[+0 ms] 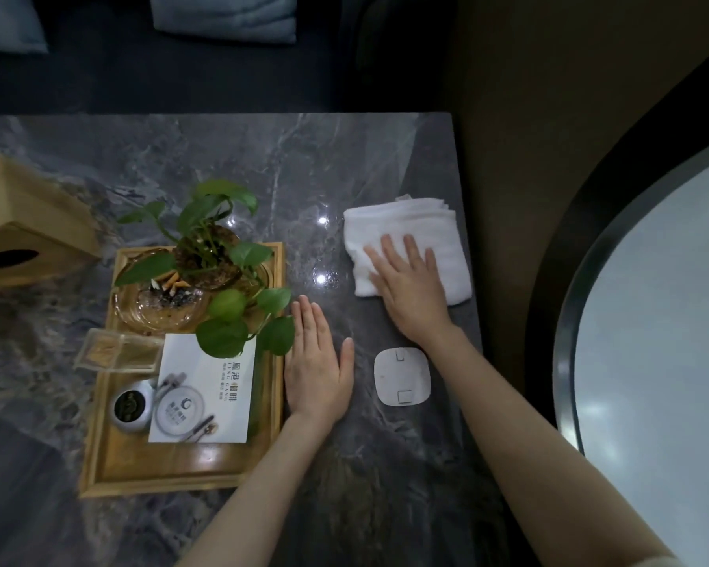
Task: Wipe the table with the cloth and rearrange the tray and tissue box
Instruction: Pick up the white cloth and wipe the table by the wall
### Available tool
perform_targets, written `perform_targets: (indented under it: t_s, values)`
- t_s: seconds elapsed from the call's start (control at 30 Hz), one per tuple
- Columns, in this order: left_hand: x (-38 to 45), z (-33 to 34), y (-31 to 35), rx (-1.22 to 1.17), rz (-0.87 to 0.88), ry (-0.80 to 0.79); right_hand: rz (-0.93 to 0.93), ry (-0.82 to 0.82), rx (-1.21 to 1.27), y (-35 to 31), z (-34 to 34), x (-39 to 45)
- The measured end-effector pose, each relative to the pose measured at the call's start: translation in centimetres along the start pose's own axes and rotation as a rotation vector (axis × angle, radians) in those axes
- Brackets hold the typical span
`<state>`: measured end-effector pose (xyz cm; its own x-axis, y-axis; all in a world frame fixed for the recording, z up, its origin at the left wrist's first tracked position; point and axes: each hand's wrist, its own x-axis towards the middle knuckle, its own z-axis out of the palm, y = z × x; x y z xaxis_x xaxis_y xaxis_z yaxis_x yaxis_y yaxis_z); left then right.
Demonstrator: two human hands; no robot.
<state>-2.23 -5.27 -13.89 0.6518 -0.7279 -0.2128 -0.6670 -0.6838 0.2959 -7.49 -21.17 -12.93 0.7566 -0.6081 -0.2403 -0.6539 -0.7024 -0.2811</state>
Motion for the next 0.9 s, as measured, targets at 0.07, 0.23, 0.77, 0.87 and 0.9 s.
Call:
perform_targets:
  t_s: [0.07,0.23,0.77,0.87,0.9]
  values:
    - [-0.1,-0.3,0.0,-0.064,0.002,-0.032,-0.035,-0.007,0.017,-0.8,0.3,-1.4]
    - [0.1,-1.8,0.3,-0.2,-0.035,-0.13,-0.09,-0.017,0.133,-2.6,0.5,-5.0]
    - [-5.4,-8.3,2.3,-0.694,0.097,-0.216,0.3,0.071,1.206,-1.7,-8.2,-11.7]
    - [-6.1,-10.2,2.2,-0.825,0.125,-0.206,0.31,0.116,1.459,-2.6,-10.5,-13.5]
    - [-6.2,-10.8,1.9,-0.89,0.114,-0.214,0.309,0.102,1.555,-3.0,-11.0,-14.0]
